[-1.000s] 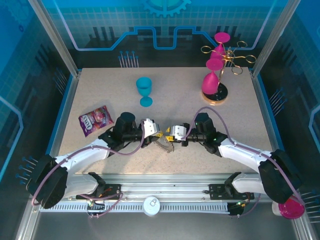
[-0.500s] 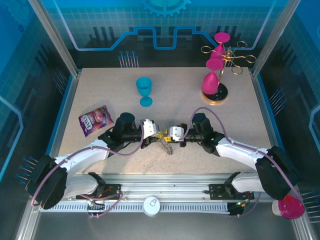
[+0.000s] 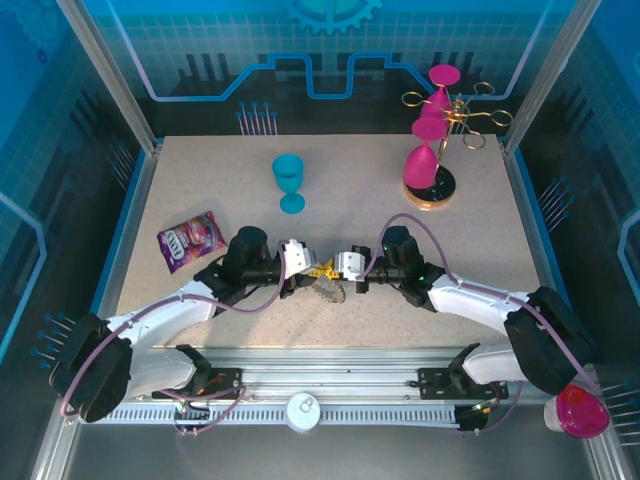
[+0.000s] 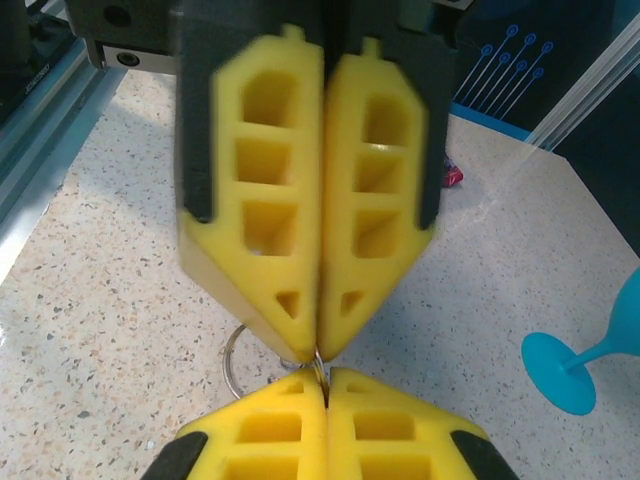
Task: Put the keys on the keyring
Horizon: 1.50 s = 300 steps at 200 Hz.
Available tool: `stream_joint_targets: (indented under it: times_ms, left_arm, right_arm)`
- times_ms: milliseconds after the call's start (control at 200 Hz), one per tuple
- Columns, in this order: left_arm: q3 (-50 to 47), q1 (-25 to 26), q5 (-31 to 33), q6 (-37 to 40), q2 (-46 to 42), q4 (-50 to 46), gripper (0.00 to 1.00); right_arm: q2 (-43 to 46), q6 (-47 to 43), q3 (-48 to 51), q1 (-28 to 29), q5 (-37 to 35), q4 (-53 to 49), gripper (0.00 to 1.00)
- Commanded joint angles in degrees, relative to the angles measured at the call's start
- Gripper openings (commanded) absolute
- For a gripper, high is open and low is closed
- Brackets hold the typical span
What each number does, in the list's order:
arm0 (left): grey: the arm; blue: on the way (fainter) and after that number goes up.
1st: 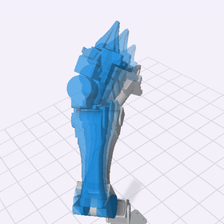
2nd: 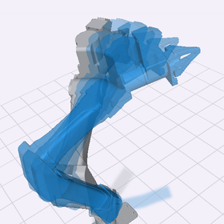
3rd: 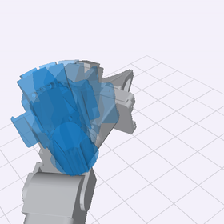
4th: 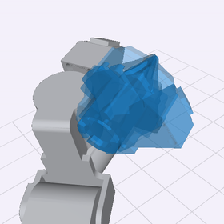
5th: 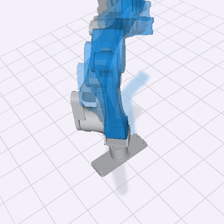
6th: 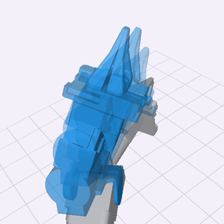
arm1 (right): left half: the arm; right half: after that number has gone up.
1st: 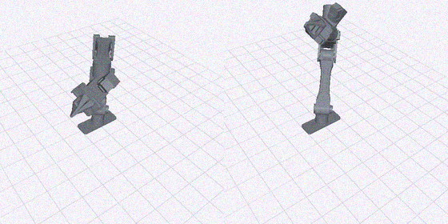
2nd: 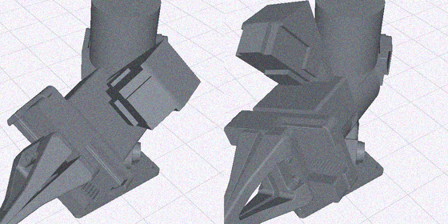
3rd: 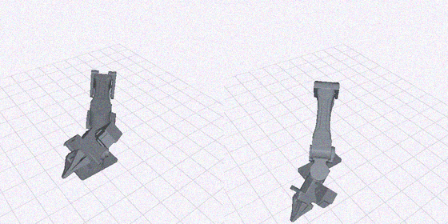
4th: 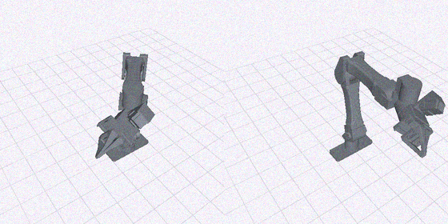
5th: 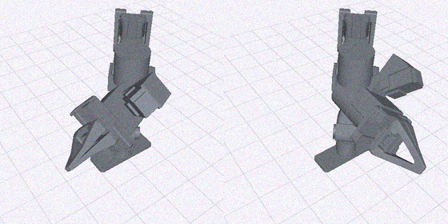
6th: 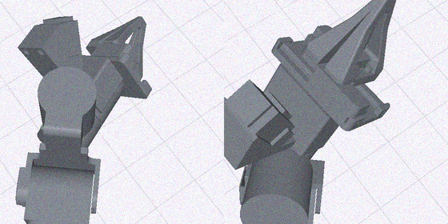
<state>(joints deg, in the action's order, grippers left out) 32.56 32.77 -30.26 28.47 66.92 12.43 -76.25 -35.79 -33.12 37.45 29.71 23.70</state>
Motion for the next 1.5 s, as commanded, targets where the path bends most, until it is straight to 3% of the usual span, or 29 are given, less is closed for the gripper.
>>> stream_joint_targets:
  times_ms: [0, 90, 210, 410, 635, 801, 1286, 1496]
  left_arm:
    - [-1.5, -0.2, 3.9, -2.4, -3.8, 3.5, 0.42]
    - [-4.3, -0.3, 9.6, -3.6, -8.5, 5.9, 0.55]
    - [-7.1, -0.4, 17.3, -5.3, -14.6, 4.0, 0.57]
    - [-7.5, -0.3, 20.2, -6.4, -17.6, -3.9, 0.5]
    - [-4.9, -0.4, 20.9, -6.1, -11.6, -4.4, 0.43]
    - [-3.6, -0.4, 26.2, -6.0, -8.1, -4.4, 0.42]
    - [-1.7, -0.4, 8.8, 5.7, -15.3, -16.6, 0.47]
    - [-2.3, -0.4, 12.4, 3.7, -12.1, -7.8, 0.34]
  right_arm:
    - [-0.8, 1.5, -0.4, 0.9, 2.0, 4.3, 0.0]
    - [-1.1, 2.0, 0.0, 0.7, 1.9, 5.1, 0.0]
    - [-1.2, 3.6, 0.6, 0.3, 2.4, 6.9, 0.0]
    - [-1.7, 6.3, 1.1, -0.1, 4.2, 9.4, 0.0]
    - [-2.0, 7.8, 1.2, -0.1, 4.3, 10.4, 0.0]
    - [-1.8, 7.8, 1.4, 0.0, 3.9, 10.2, 0.0]
    - [-1.7, 6.0, 0.6, 0.0, 2.3, 7.7, 0.0]
    - [-1.9, 7.3, 1.4, 0.0, 3.0, 9.9, 0.0]
